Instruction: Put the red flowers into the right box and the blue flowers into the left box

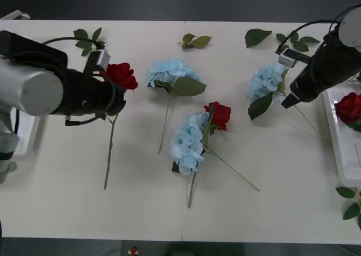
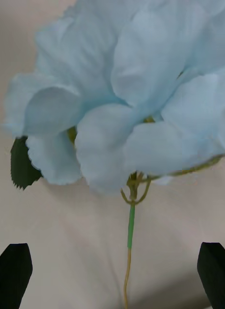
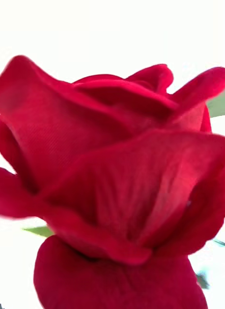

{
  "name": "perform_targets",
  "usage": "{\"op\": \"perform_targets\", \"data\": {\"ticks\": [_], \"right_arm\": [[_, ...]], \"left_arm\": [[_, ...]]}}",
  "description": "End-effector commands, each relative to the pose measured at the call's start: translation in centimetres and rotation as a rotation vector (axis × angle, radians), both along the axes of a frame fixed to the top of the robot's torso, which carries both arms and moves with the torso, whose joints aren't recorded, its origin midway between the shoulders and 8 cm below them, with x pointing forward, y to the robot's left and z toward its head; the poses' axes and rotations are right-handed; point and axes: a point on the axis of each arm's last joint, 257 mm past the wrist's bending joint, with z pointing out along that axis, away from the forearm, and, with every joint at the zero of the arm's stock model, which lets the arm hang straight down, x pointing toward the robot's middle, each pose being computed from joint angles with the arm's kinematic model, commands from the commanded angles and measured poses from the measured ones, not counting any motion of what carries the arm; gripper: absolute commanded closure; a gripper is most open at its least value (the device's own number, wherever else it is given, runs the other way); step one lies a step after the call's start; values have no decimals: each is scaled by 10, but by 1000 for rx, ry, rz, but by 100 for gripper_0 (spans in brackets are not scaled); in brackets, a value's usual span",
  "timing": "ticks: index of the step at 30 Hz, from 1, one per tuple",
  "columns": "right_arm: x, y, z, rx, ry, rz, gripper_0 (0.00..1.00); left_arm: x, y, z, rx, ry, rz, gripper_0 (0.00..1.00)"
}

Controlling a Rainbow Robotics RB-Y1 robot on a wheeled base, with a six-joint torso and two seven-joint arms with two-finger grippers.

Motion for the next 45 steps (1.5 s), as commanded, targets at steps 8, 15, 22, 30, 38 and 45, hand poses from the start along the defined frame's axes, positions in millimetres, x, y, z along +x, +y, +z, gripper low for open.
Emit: {"op": "perform_targets", "data": {"ticks": [8,15,22,30,38,45], "right_arm": [[24,-12,-21,26,-26,-178,0],[23,-20,-30,6,-18,-194,0],[21,-17,-23,37,-12,-185,0],[-4,-19,41,171,10,-120,0],[-38,-19,106,371,-19,29,0],[-71,-10,121,661,-105,138,0]], "left_arm": [[-44,-5,115,-389,-123,-172,100],[-74,-18,145,-593,-221,-302,100],[-83,-50,160,-710,-338,-388,100],[-78,-89,167,-772,-410,-410,100],[-62,-115,175,-748,-475,-393,100],[-57,-143,192,-813,-496,-380,100]]}}
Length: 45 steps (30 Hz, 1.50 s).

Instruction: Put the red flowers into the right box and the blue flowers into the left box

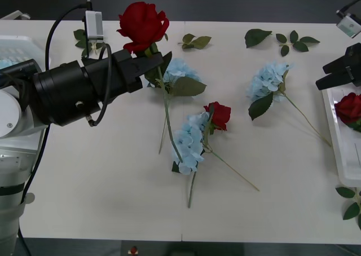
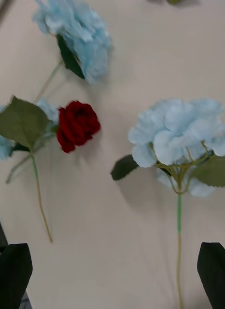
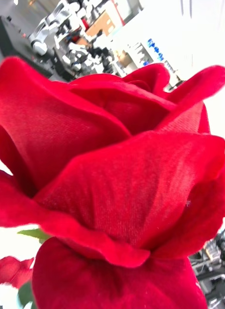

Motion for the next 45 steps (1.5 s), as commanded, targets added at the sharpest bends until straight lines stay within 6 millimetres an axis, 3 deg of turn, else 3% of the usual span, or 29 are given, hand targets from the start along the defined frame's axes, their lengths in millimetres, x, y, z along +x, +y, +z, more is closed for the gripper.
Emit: {"op": "perform_targets", "data": {"ticks": [1,11,17,22,28,36,45], "right_arm": [[-17,-1,9,160,-87,24,0],[-77,43,15,384,-139,67,0],[-106,89,20,499,-167,64,0],[-127,139,23,581,-201,11,0],[-139,176,22,572,-288,5,0],[-159,222,5,571,-298,57,0],[-147,276,5,643,-308,41,0]], "left_arm": [[-3,-18,26,-40,-56,-14,100],[-6,-41,41,-127,-43,-43,100],[-5,-50,39,-127,-34,-41,100],[-6,-57,37,-136,-21,-46,100],[-8,-61,38,-143,-11,-55,100],[-9,-63,37,-144,-4,-60,100],[-9,-64,37,-147,6,-64,100]]}}
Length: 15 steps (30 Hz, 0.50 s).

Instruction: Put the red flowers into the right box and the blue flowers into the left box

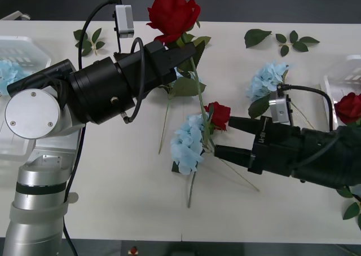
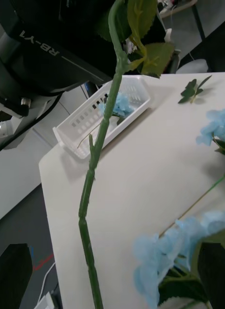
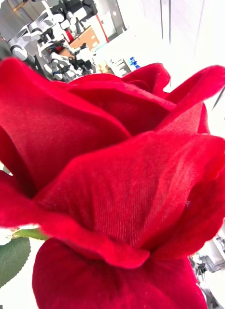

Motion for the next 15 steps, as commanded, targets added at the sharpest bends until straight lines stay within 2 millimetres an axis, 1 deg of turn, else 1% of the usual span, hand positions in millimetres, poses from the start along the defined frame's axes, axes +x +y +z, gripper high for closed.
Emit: {"op": "perform_targets", "data": {"ticks": [1,3,9,10,11,12,13,14,15], "right_arm": [[3,31,23,74,-16,26,0],[11,39,25,95,-14,25,0],[21,52,19,80,-33,38,0],[23,55,19,87,-28,40,3],[24,57,19,90,-25,42,9],[26,59,17,94,-19,41,27],[28,59,16,93,-14,39,52],[29,60,15,93,-11,41,70],[30,60,14,91,-7,41,84]], "left_arm": [[-4,-10,17,-24,-15,-21,100],[-4,-10,17,-23,-13,-21,100],[-4,-10,17,-25,-9,-22,100],[-4,-10,17,-28,-8,-22,100],[-4,-10,17,-26,-8,-22,100],[-4,-10,17,-26,-9,-21,100],[-3,-9,17,-27,-8,-20,100],[-4,-9,16,-26,-6,-21,100],[-3,-9,17,-27,-7,-20,100]]}}
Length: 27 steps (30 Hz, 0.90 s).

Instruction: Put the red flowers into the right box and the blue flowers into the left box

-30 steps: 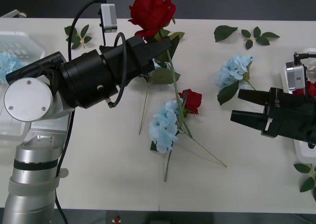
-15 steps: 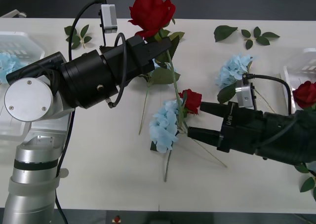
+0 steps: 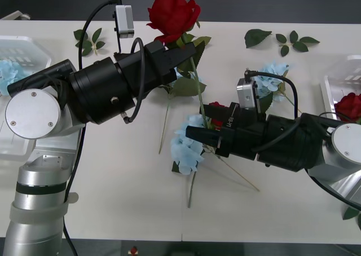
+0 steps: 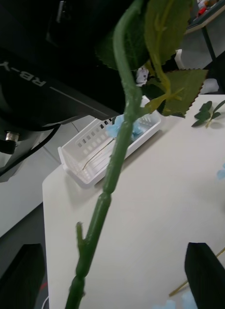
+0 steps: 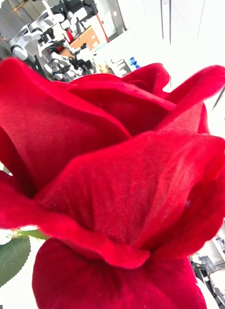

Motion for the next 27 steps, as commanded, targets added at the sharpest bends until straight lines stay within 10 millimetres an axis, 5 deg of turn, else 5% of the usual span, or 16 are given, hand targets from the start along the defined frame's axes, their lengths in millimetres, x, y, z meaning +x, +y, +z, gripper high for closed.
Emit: {"op": "perform_targets", "data": {"ticks": [1,3,16,23,27], "right_arm": [[0,9,5,13,21,19,92],[0,8,6,15,27,17,100],[2,5,4,6,33,15,100],[5,1,5,-1,31,6,100],[11,-9,5,-35,25,-2,100]], "left_arm": [[-4,-9,17,-24,-9,-20,100],[-3,-9,17,-24,-11,-19,100],[-2,8,13,-2,-7,-20,95],[-8,42,-4,65,21,-43,18],[-16,70,-16,120,54,-64,0]]}}
